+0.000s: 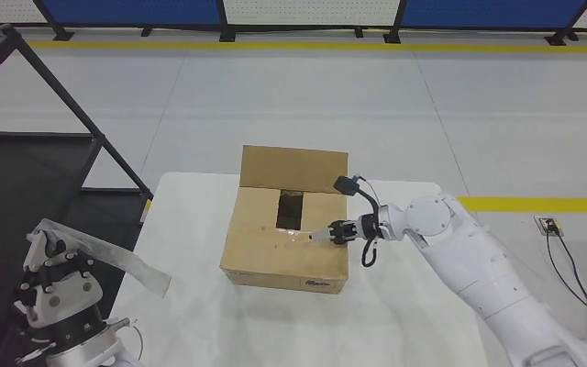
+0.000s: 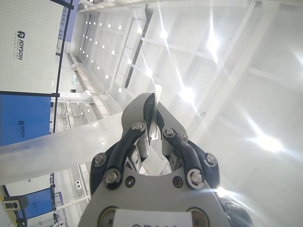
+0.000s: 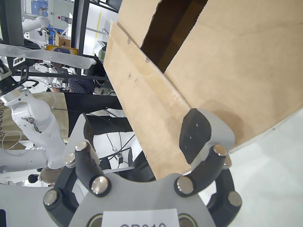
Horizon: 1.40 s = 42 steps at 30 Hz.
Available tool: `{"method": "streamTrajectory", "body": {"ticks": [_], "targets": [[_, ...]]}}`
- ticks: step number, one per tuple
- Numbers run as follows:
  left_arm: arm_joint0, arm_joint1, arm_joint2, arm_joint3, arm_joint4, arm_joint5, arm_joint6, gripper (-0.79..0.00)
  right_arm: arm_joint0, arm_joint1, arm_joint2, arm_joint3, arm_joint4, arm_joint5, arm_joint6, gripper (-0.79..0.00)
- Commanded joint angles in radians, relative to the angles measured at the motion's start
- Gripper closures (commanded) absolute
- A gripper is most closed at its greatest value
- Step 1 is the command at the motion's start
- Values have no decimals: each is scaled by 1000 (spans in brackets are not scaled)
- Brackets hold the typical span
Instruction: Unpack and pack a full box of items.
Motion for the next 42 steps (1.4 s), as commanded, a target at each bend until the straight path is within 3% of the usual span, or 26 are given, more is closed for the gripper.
{"method": "streamTrajectory", "body": {"ticks": [1,8,17,25,31,38,42], "targets": [[-4,0,1,1,0,1,0,0,11,-7,-11,18,-11,-11,6,-785],[-11,-1,-1,6,0,4,4,0,7,-29,-16,25,26,-101,-52,-785],[10,-2,-11,-6,-8,-7,3,0,43,-35,48,63,74,-112,-152,-785],[49,-6,-15,-31,-12,-38,9,0,137,-54,74,225,50,-60,-277,-785],[62,-8,13,-29,-9,-39,-4,0,152,-62,68,252,58,-43,-272,-785],[30,-8,60,-4,8,-19,-46,0,152,-62,68,252,58,-43,-272,-785],[-2,-7,81,-1,35,10,-47,0,120,-75,61,251,64,3,-344,-785]]}}
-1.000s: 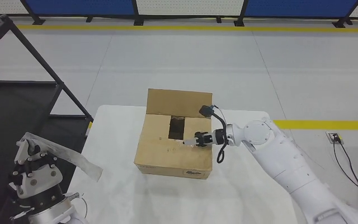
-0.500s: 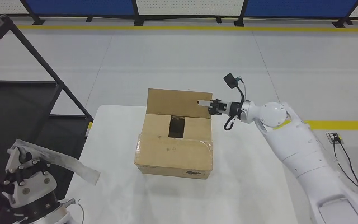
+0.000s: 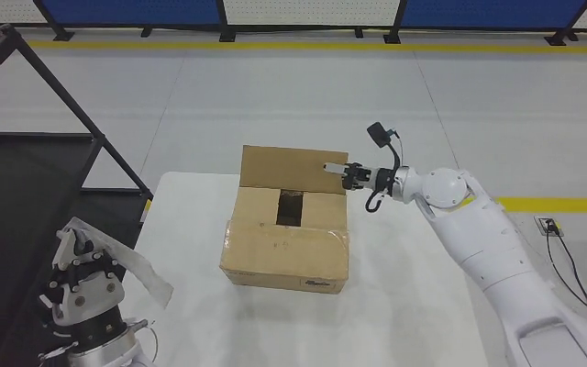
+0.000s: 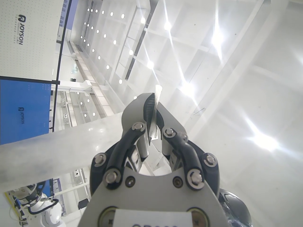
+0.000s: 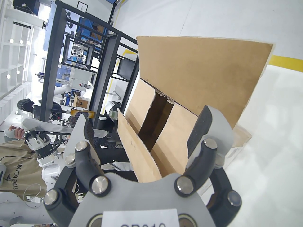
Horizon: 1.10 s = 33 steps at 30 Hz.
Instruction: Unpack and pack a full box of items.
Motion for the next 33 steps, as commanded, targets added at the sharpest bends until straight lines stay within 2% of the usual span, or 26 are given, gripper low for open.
{"method": "streamTrajectory", "body": {"ticks": [1,8,14,19,23,33], "targets": [[-11,0,12,-2,14,11,5,0,0,-12,-9,18,1,18,-39,-785],[1,-3,36,-17,54,-2,38,0,56,-80,-80,174,-69,-5,-188,-785],[41,-7,43,-35,75,-37,65,0,90,-134,-108,306,-112,-93,-356,-785],[51,-8,53,-42,87,-45,74,0,111,-169,-127,377,-147,-102,-387,-785],[49,-9,60,-45,100,-46,80,0,113,-193,-131,419,-138,-105,-354,-785],[49,-9,60,-45,100,-46,80,0,113,-193,-131,419,-138,-105,-354,-785]]}}
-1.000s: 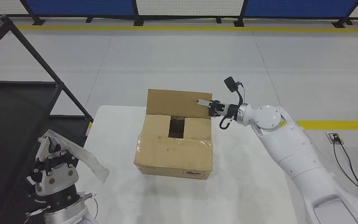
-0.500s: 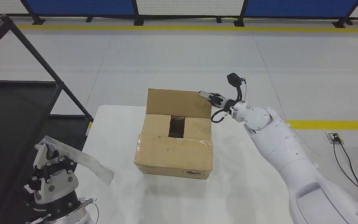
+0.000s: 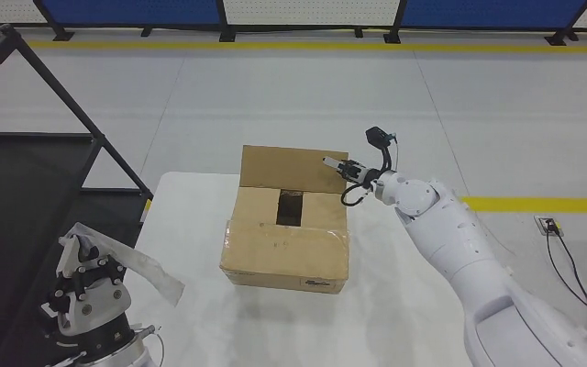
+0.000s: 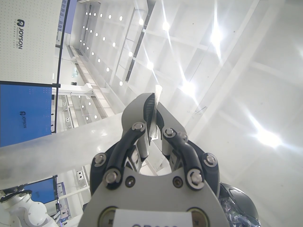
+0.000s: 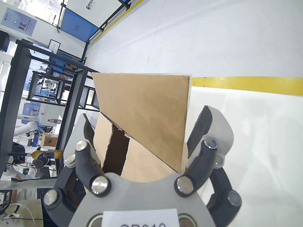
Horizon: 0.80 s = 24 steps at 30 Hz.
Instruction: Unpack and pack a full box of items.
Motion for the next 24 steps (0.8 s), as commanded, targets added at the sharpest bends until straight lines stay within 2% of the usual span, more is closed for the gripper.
{"method": "streamTrajectory", "body": {"ticks": [1,17,20,24], "targets": [[0,0,0,0,0,0,0,0,0,0,0,0,0,0,0,-785],[-15,2,12,13,-12,35,-33,0,-4,0,0,-4,-1,2,-2,-785],[-29,2,20,18,-8,46,-40,0,-30,0,-3,-55,-30,40,-33,-785],[-34,2,23,14,0,52,-39,0,-45,3,8,-75,-35,64,-16,-785]]}}
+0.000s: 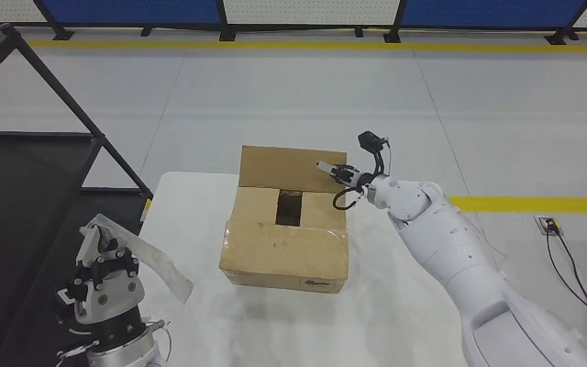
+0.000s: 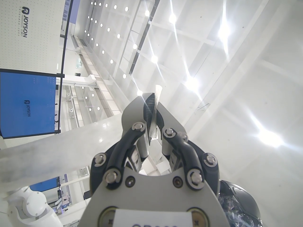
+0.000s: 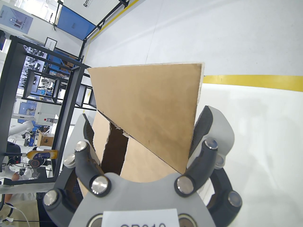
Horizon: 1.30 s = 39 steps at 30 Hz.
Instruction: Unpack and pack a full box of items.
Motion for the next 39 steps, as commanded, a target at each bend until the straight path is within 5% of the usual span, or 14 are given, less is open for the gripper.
{"method": "streamTrajectory", "body": {"ticks": [1,9,23,29,39], "targets": [[3,0,-1,-4,2,-1,1,0,-4,1,7,0,1,4,9,-785],[23,0,-8,-11,-5,-6,-1,0,-1,23,79,21,87,-136,127,-785],[0,1,8,2,-1,7,-15,0,-2,97,202,-24,251,-329,573,-785],[-6,1,12,11,-6,4,-19,0,-6,127,216,-103,222,-248,714,-785],[-16,2,11,28,-31,3,-42,0,-62,151,213,-269,177,58,797,-785]]}}
